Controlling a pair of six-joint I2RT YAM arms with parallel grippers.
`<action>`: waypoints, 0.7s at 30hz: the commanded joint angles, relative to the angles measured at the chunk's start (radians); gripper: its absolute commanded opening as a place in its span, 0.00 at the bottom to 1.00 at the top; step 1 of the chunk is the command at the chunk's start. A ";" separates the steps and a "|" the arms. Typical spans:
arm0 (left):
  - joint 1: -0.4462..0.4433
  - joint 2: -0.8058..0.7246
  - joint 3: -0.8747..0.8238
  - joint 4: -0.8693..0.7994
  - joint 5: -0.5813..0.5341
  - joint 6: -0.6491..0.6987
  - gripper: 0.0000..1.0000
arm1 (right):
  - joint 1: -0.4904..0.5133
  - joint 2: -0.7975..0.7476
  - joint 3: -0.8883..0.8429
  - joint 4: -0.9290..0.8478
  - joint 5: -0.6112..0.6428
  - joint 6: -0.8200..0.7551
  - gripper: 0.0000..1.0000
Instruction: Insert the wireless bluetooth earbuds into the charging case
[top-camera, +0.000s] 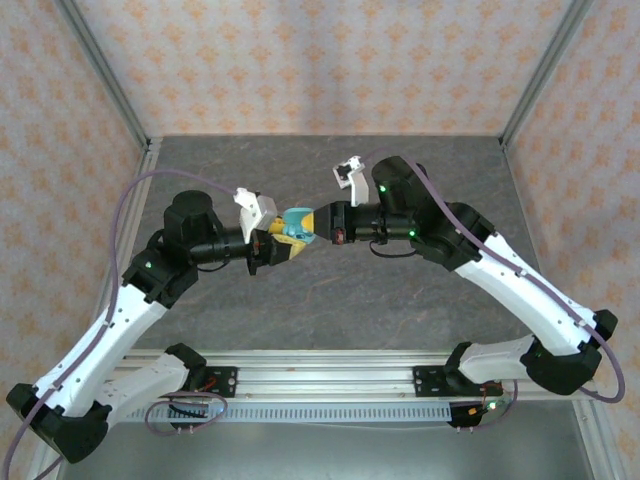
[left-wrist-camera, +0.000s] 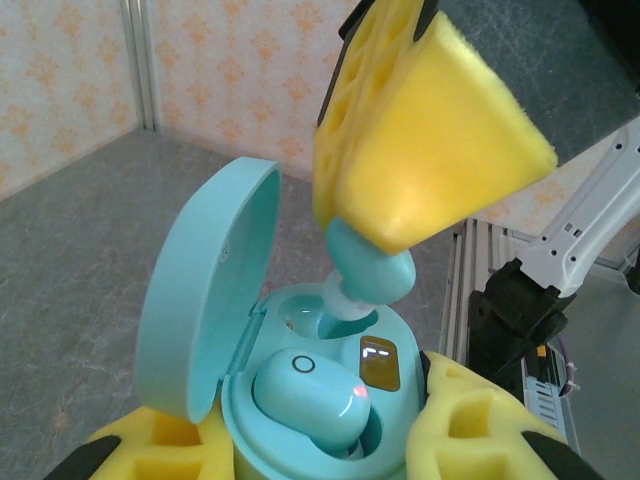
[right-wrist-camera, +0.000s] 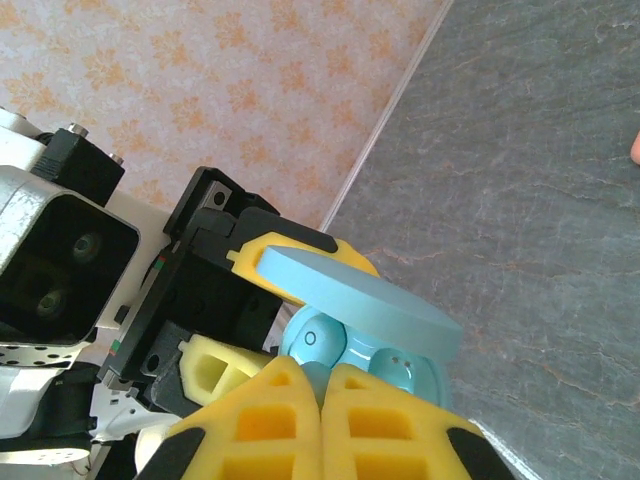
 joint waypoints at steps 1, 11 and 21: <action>-0.010 -0.002 0.033 0.046 -0.021 0.011 0.03 | 0.004 0.006 0.006 0.000 -0.003 -0.038 0.01; -0.021 0.011 0.037 0.068 -0.032 0.005 0.03 | -0.009 -0.008 0.005 -0.090 0.032 -0.076 0.01; -0.026 0.035 0.077 0.043 -0.019 0.020 0.03 | -0.020 0.049 0.052 -0.202 0.028 -0.071 0.08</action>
